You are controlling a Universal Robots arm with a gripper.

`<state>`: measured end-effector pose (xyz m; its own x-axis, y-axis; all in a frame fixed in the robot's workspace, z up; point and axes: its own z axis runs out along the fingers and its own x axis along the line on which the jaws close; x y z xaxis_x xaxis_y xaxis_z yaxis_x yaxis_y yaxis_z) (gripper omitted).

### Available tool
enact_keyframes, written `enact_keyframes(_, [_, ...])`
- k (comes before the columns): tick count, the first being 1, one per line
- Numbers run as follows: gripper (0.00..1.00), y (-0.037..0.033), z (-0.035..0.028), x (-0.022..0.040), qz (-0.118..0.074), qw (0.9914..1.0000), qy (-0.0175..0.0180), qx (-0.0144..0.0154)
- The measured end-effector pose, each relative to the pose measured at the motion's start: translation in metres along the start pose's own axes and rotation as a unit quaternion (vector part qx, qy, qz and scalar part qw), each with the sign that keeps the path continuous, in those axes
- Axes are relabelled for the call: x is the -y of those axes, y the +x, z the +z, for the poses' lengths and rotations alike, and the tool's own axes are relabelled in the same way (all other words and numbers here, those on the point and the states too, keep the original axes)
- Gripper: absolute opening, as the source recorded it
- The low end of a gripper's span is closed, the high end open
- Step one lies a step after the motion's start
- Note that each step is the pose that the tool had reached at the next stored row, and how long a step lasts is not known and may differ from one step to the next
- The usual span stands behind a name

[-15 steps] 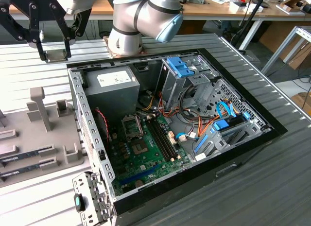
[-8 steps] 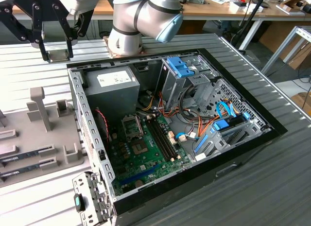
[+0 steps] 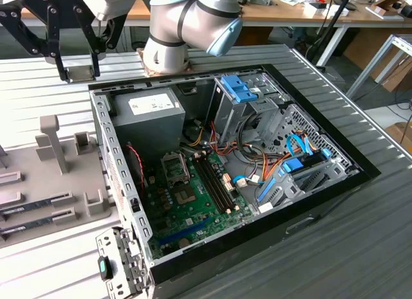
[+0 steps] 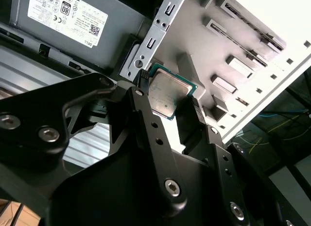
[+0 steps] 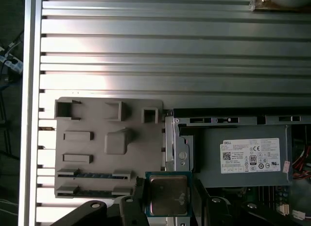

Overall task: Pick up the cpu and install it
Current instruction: 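Pick up the cpu and move it towards the insertion slot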

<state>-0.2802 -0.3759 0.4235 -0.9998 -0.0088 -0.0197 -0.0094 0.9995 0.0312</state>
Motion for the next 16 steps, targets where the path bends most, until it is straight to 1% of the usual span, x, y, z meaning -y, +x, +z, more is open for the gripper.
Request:
enact_keyframes(7, [0.47, -0.007, 0.0015, 0.0001, 0.0, 1.0, 0.0, 0.0])
enact_keyframes(16, [0.47, -0.0125, 0.0031, 0.0002, 0.0, 1.0, 0.0001, 0.0])
